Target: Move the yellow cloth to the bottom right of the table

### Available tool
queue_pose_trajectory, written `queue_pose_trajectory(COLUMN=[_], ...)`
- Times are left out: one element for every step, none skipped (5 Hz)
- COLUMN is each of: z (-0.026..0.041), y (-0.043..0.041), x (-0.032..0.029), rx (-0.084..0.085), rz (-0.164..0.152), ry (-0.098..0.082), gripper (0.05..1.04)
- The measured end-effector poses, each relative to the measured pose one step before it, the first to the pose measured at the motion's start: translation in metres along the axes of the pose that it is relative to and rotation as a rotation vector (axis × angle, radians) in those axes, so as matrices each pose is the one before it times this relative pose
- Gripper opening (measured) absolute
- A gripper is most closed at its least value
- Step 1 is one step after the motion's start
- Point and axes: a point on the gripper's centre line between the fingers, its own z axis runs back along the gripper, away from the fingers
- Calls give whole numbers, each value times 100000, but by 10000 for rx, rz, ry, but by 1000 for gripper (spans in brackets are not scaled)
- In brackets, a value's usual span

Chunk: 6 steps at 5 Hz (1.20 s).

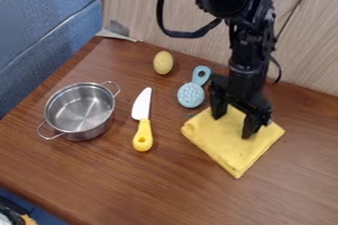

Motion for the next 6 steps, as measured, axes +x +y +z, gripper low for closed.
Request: queue_pose_trajectory(z=[-113,-192,55,571,774,524], y=[-998,-1085,-473,-221,-600,-234], x=[-1756,-2345,-2065,-1516,-115,229], rx=[6,262,104,23,129,-94], rz=[-96,-39,76,71,-247,51], ry=[200,200,-5,48,-163,-262], gripper=[999,999,999,999,999,999])
